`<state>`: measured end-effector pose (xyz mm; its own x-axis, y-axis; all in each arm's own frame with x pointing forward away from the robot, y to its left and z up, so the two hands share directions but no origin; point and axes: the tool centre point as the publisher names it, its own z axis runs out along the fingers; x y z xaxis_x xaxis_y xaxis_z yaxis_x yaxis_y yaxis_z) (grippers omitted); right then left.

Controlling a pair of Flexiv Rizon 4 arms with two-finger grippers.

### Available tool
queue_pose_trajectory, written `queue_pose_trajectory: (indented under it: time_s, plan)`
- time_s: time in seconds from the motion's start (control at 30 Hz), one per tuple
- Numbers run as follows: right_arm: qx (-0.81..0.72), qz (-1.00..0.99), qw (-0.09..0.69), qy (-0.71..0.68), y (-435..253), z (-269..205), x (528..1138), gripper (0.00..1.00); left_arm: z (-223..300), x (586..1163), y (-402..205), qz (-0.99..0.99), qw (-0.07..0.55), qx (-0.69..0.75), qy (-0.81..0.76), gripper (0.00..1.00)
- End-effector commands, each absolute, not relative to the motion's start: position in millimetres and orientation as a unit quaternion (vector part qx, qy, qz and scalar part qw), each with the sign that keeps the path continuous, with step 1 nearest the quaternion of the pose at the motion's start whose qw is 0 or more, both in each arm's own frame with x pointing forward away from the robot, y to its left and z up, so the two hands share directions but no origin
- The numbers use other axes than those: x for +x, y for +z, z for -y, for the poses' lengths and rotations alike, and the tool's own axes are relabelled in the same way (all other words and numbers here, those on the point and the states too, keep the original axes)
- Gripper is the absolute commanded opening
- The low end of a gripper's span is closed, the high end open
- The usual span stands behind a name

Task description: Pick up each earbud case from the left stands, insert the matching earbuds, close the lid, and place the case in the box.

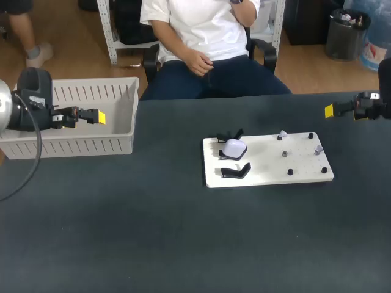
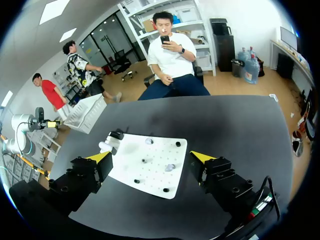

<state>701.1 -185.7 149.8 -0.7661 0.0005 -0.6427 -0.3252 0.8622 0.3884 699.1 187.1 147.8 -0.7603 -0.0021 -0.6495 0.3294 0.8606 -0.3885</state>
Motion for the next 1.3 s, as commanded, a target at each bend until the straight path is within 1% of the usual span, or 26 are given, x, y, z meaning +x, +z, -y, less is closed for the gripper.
queue_pose_trajectory:
  time_s: [0.03, 0.43, 0.5, 0.7, 0.77, 0.93, 1.07, 1.3]
  plan:
    - [-0.09, -0.907, 0.33, 0.246, 150, 186, 701, 1.0, -185, 700, 150, -0.908, 0.33, 0.089, -0.243, 1.0]
    - [-0.09, -0.907, 0.33, 0.246, 150, 186, 701, 1.0, -185, 700, 150, -0.908, 0.33, 0.089, -0.243, 1.0]
    - [-0.09, -0.907, 0.33, 0.246, 150, 186, 701, 1.0, -181, 698, 153, -0.872, 0.377, 0.153, -0.273, 1.0]
    - [-0.09, -0.907, 0.33, 0.246, 150, 186, 701, 1.0, -165, 693, 154, -0.76, 0.467, 0.336, -0.302, 1.0]
    - [-0.09, -0.907, 0.33, 0.246, 150, 186, 701, 1.0, -162, 693, 153, -0.726, 0.472, 0.373, -0.335, 1.0]
    - [-0.09, -0.907, 0.33, 0.246, 150, 186, 701, 1.0, -151, 691, 151, -0.658, 0.491, 0.459, -0.339, 1.0]
    - [-0.09, -0.907, 0.33, 0.246, 150, 186, 701, 1.0, -145, 689, 156, -0.63, 0.502, 0.489, -0.335, 1.0]
    - [-0.09, -0.907, 0.33, 0.246, 150, 186, 701, 1.0, -135, 679, 158, -0.591, 0.498, 0.543, -0.329, 1.0]
